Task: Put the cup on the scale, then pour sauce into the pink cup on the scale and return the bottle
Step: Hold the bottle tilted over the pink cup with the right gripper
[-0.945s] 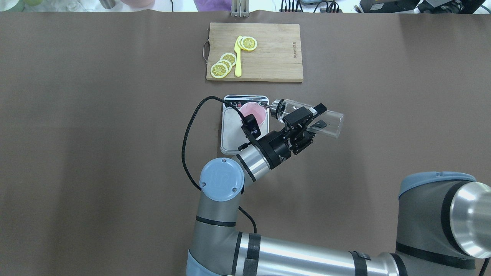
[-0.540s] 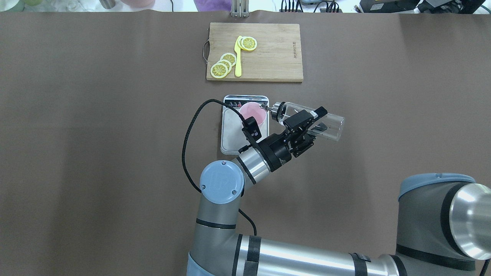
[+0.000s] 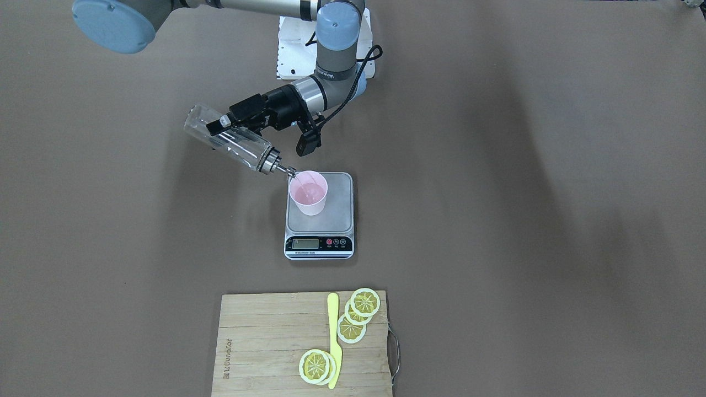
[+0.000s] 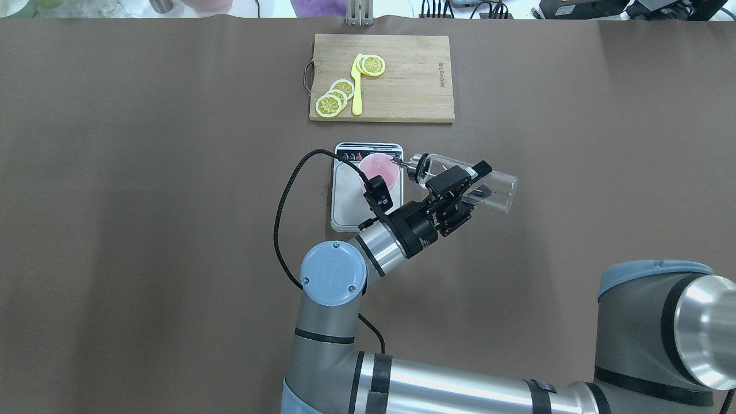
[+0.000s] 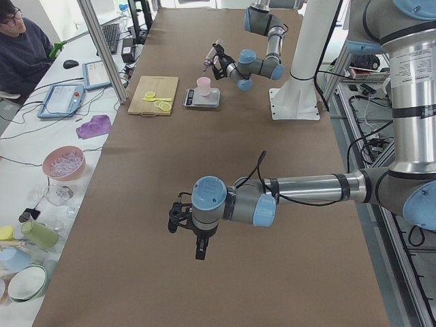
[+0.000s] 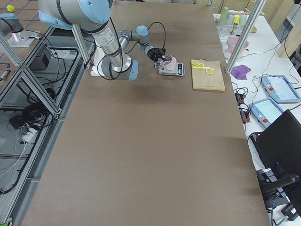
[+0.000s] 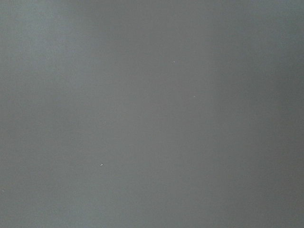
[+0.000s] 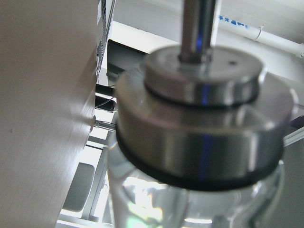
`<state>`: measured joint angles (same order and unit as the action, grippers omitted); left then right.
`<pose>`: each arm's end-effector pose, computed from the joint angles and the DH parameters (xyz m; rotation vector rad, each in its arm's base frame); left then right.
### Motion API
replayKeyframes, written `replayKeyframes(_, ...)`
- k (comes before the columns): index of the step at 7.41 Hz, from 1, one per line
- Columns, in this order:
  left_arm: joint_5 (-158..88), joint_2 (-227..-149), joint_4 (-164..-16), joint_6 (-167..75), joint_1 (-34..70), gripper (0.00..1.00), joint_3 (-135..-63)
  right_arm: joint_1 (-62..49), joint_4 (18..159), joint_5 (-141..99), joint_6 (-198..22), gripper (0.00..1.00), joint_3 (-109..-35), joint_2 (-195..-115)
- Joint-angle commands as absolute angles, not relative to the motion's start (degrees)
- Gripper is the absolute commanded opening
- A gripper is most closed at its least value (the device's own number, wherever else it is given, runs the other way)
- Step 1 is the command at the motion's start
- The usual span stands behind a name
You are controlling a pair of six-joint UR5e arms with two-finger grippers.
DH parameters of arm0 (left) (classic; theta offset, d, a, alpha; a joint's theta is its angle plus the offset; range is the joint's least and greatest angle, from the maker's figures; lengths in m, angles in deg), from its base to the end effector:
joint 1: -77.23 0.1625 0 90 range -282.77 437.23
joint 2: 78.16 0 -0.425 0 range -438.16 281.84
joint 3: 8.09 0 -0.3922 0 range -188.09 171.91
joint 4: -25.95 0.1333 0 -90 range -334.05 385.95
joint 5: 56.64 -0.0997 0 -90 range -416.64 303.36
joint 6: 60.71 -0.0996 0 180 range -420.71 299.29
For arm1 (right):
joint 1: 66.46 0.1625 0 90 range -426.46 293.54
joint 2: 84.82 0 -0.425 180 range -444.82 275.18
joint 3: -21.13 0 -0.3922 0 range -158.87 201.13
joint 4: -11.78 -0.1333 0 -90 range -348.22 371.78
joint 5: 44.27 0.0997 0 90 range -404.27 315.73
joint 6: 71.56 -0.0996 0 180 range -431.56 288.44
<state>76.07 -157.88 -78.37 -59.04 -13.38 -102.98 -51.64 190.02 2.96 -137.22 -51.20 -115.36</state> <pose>-0.0703 -0.4237 0.6743 0.1417 0.7451 0.0202 -0.6003 -0.3667 0.2397 0.4071 0.9685 -0.4529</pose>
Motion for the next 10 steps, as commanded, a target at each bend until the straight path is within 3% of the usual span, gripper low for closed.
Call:
replayKeyframes(1,76.1,-157.9,-78.4,-59.0,-13.4,0.98,-103.0,-52.0,191.0,3.5,-137.2,0.00,-51.2,-115.4)
replayKeyframes(10,76.1,-157.9,-78.4,-59.0,-13.3,0.98,-103.0,-52.4,192.7,4.3,-137.3,0.00,-51.3,-115.0)
